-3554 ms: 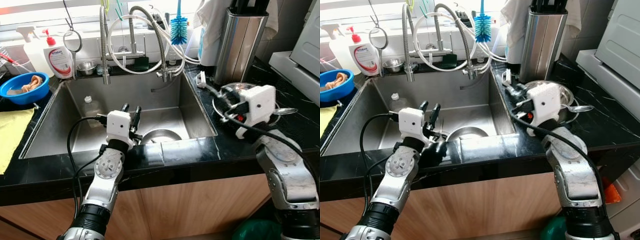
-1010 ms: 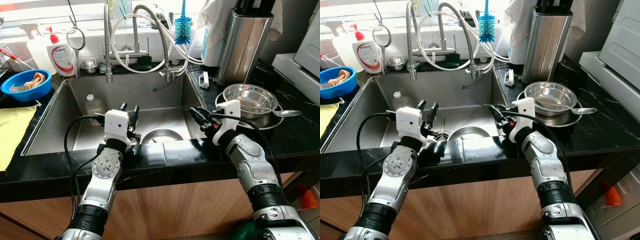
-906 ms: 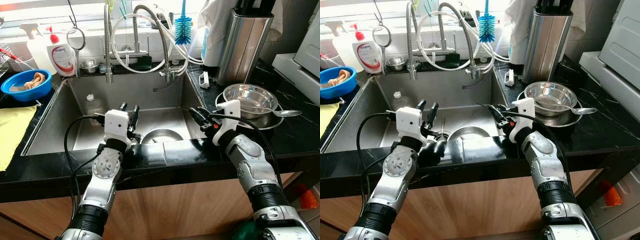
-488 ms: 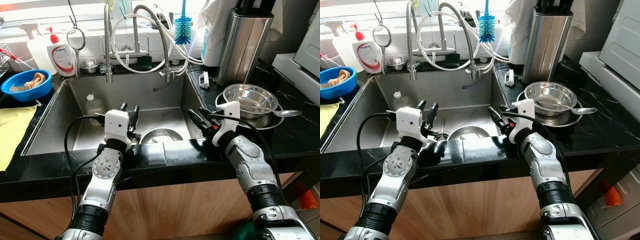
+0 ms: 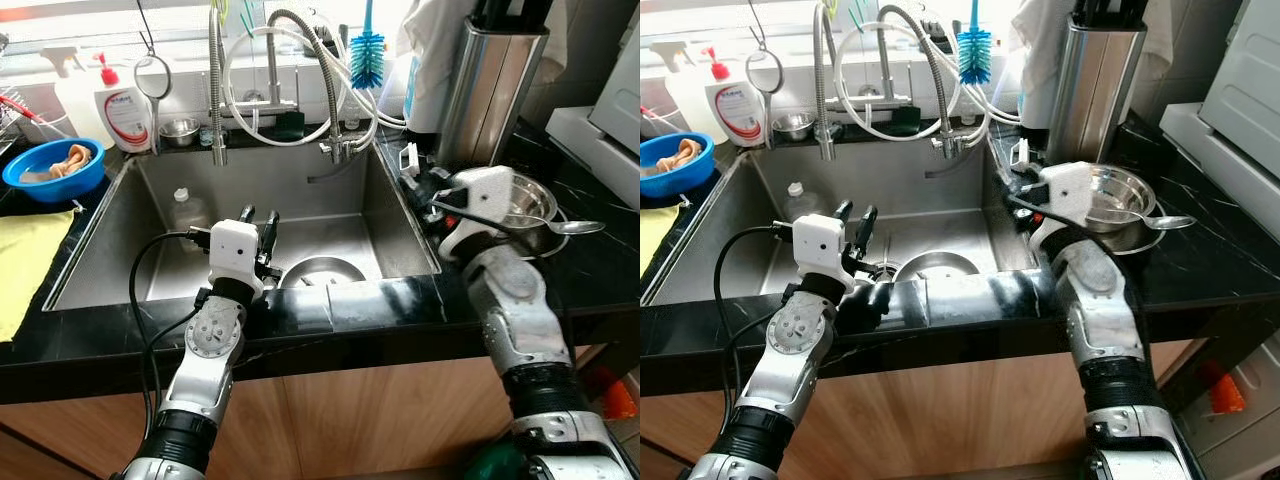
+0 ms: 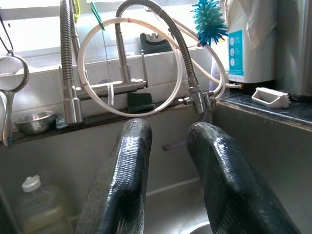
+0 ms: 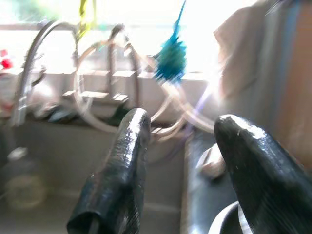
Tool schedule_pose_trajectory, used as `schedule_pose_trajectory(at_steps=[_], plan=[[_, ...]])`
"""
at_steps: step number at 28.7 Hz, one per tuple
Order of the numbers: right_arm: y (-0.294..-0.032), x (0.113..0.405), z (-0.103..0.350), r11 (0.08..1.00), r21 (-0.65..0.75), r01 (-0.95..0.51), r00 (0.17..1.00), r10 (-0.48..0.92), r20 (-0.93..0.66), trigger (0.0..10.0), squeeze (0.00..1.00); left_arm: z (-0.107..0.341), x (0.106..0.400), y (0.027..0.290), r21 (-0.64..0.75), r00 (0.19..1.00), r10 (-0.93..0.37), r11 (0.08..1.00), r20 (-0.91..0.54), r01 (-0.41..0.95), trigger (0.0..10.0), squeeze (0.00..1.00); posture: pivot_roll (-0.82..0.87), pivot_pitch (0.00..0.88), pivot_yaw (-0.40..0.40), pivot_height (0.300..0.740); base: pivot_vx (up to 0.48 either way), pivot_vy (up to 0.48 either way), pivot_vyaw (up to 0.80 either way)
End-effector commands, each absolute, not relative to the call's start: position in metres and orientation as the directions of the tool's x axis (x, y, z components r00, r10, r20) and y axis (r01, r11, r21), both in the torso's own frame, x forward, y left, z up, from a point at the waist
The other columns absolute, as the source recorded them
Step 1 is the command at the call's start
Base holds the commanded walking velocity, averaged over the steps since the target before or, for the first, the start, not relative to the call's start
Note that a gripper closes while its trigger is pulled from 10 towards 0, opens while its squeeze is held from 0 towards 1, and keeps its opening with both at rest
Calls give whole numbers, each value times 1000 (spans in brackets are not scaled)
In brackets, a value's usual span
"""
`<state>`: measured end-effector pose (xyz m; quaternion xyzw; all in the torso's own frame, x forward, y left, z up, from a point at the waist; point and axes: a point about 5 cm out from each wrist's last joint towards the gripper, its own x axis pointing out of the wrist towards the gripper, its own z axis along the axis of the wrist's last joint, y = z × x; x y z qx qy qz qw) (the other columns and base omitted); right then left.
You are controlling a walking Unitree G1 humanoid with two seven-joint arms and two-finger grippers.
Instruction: Kitchen organization
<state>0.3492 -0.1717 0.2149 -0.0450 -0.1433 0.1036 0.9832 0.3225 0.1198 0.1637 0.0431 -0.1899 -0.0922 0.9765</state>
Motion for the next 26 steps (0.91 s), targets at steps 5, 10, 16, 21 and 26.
schedule_pose_trajectory(at_steps=[5, 10, 16, 21, 26], plan=[[-193, 338, 238, 988, -156, 4, 943, 48, 331, 10000, 0, 163, 322, 119, 126, 910, -199, 978, 364, 164, 10000, 0, -155, 0, 32, 740, 0, 0, 0], [-210, 331, 245, 990, -130, 61, 940, -13, 342, 10000, 1000, 164, 323, 116, 121, 909, -199, 979, 366, 166, 10000, 0, -157, 0, 28, 740, 0, 0, 0], [-260, 320, 259, 951, -108, 289, 907, -236, 349, 10000, 1000, 163, 322, 117, 118, 912, -196, 979, 361, 164, 10000, 0, -173, 0, 29, 740, 0, 0, 0], [-263, 312, 254, 935, -79, 345, 888, -298, 350, 10000, 1000, 163, 323, 115, 114, 912, -198, 979, 360, 167, 10000, 0, -176, 0, 36, 740, 0, 0, 0], [-265, 304, 245, 940, -85, 330, 903, -288, 318, 10000, 1000, 163, 324, 116, 116, 912, -203, 978, 357, 172, 10000, 0, -181, 2, 41, 740, 0, 0, 0]])
